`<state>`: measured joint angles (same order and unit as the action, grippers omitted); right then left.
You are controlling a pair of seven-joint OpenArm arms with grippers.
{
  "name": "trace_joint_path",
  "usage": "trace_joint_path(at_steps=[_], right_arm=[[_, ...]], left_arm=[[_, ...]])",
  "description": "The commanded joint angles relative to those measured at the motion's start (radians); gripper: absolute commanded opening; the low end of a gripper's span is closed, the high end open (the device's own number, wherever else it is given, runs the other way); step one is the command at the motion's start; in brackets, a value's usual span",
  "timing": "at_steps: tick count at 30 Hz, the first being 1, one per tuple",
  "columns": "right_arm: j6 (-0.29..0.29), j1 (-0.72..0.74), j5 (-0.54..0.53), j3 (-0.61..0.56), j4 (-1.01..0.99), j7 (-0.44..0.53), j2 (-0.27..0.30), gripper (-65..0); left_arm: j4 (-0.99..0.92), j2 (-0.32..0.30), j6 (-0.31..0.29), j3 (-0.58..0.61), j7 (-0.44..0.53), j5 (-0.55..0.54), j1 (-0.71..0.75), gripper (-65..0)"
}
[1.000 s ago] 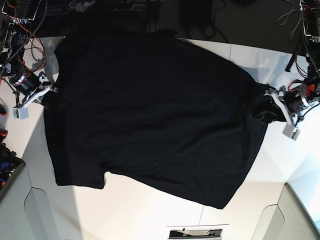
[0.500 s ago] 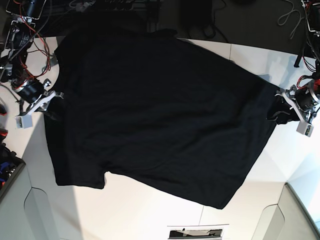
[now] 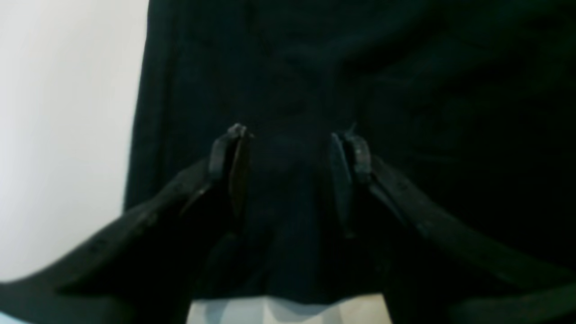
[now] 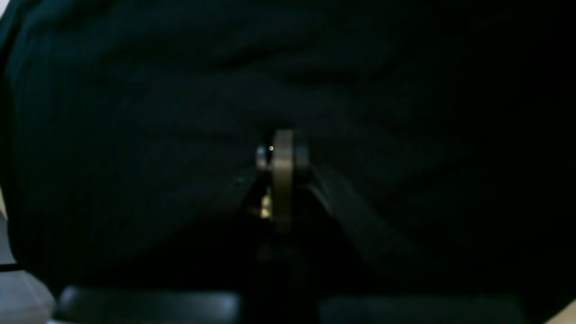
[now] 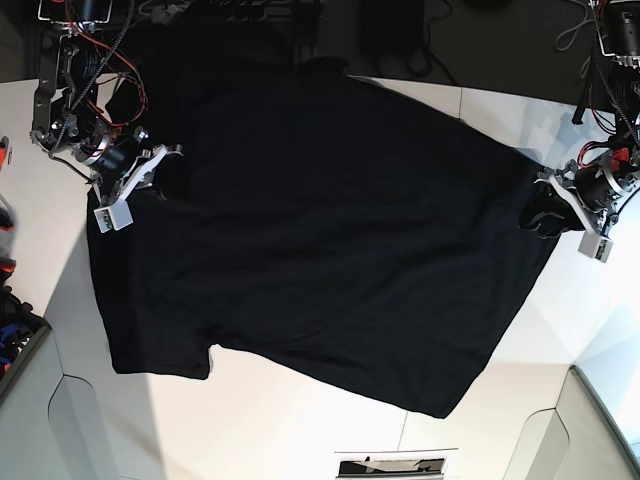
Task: Layout the t-shirt on the table in an organized manner, then fold the t-shirt properly
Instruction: 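Stretch the shirt between both grippers, pulling them apart, then regrasp the shirt side with the left gripper and pull it taut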
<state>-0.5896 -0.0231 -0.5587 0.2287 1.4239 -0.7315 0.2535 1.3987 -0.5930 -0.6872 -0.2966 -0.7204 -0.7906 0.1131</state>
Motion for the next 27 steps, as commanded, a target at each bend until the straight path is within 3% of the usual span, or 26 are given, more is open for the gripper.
trace_joint_path(at_steps=[1,10,21,27], right_arm=[[0.018,0.016,0.039,0.006,-0.024,-0.009,0.022,-65.0],[0.021,0.164,0.044,0.006,-0.207,0.055,0.102,-65.0],[0.026,0.399,0.098,0.006,-0.398,0.101,0.098,-65.0],[0.029,0.403,0.045,0.008,-0.425,0.086,0.095,-65.0]], left_arm=[[0.012,-0.022,-0.011,-0.01,0.029,-0.023,-0.014,-33.2],[0.012,-0.022,-0.011,-0.01,0.06,-0.027,-0.036,-33.2],[0.012,-0.019,-0.011,-0.01,0.07,-0.028,-0.066,-33.2],[0.012,0.003,-0.011,-0.01,0.116,-0.024,-0.067,-33.3]])
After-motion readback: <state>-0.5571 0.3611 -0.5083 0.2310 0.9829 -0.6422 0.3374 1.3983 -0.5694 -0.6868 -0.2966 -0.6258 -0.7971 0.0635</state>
